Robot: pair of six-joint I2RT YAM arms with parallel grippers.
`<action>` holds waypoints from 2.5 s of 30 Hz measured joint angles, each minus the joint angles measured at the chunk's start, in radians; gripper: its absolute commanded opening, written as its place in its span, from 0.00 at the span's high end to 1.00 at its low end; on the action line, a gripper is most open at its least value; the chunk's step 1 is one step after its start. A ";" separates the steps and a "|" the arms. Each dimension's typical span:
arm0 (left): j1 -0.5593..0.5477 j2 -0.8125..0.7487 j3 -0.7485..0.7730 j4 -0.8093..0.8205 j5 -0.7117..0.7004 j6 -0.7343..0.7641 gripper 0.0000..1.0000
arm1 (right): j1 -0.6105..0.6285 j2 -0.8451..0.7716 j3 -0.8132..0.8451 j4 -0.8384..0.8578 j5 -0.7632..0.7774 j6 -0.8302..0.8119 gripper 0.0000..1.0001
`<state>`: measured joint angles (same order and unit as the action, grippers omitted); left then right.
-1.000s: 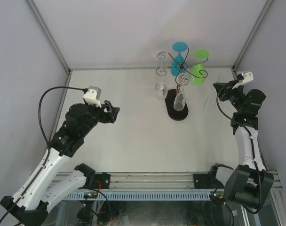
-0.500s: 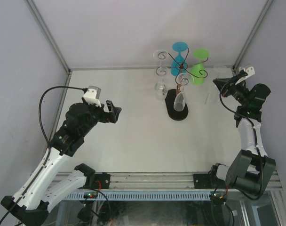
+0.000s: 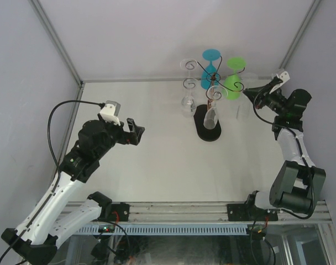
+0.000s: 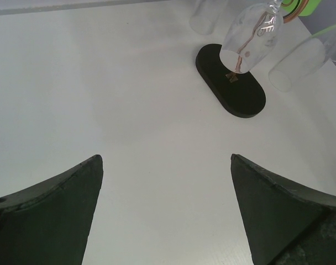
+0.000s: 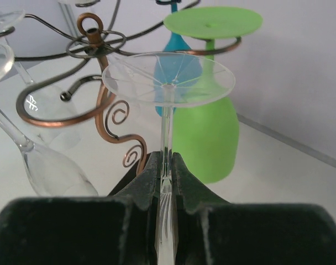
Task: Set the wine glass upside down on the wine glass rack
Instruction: Place the wine glass at the wine rack.
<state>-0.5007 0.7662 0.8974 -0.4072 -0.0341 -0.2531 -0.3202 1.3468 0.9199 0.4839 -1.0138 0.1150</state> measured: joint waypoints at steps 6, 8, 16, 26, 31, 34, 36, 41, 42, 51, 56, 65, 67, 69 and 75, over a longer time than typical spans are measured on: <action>0.029 0.000 0.000 0.000 0.011 0.000 0.00 | 0.068 0.047 0.054 0.003 0.001 -0.010 1.00; 0.033 0.000 0.000 0.000 0.011 0.000 0.00 | 0.087 0.064 0.068 0.003 0.003 -0.016 1.00; 0.036 0.003 0.000 0.000 0.012 0.000 0.00 | 0.132 0.102 0.084 0.003 -0.001 -0.029 1.00; 0.041 0.006 0.000 0.000 0.019 0.000 0.00 | 0.138 0.105 0.085 0.007 -0.074 -0.029 1.00; 0.043 0.006 0.000 0.000 0.020 0.000 0.00 | 0.137 0.097 0.084 0.008 -0.097 -0.028 1.00; 0.045 0.006 0.000 0.000 0.020 0.000 0.00 | 0.131 0.077 0.076 0.021 -0.103 -0.024 1.00; 0.045 0.006 0.000 0.000 0.021 0.000 0.00 | 0.127 0.062 0.065 0.026 -0.107 -0.022 1.00; 0.046 0.006 0.000 0.000 0.022 0.000 0.00 | 0.124 0.033 0.040 0.038 -0.122 -0.021 1.00; 0.046 0.006 0.000 0.000 0.023 0.000 0.00 | 0.123 0.029 0.037 0.040 -0.124 -0.021 1.00; 0.046 0.006 0.000 0.000 0.030 0.000 0.00 | 0.117 0.007 0.000 0.050 -0.148 -0.021 1.00; 0.048 0.008 0.000 0.000 0.037 0.000 0.00 | 0.107 -0.022 -0.034 0.052 -0.148 -0.021 1.00; 0.050 0.014 0.000 0.000 0.039 0.000 0.00 | 0.084 -0.068 -0.064 0.070 -0.101 -0.017 1.00; 0.050 0.015 0.000 0.000 0.039 0.000 0.00 | 0.084 -0.070 -0.064 0.070 -0.079 -0.014 1.00; 0.050 0.015 0.000 0.000 0.041 0.000 0.00 | 0.084 -0.071 -0.064 0.070 -0.058 -0.013 1.00; 0.050 0.015 0.000 0.000 0.042 0.000 0.00 | 0.085 -0.072 -0.064 0.047 0.015 -0.016 1.00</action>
<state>-0.4511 0.7811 0.8974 -0.4068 0.0078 -0.2531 -0.2352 1.2747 0.8555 0.5312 -0.9985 0.0986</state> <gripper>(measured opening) 0.998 0.029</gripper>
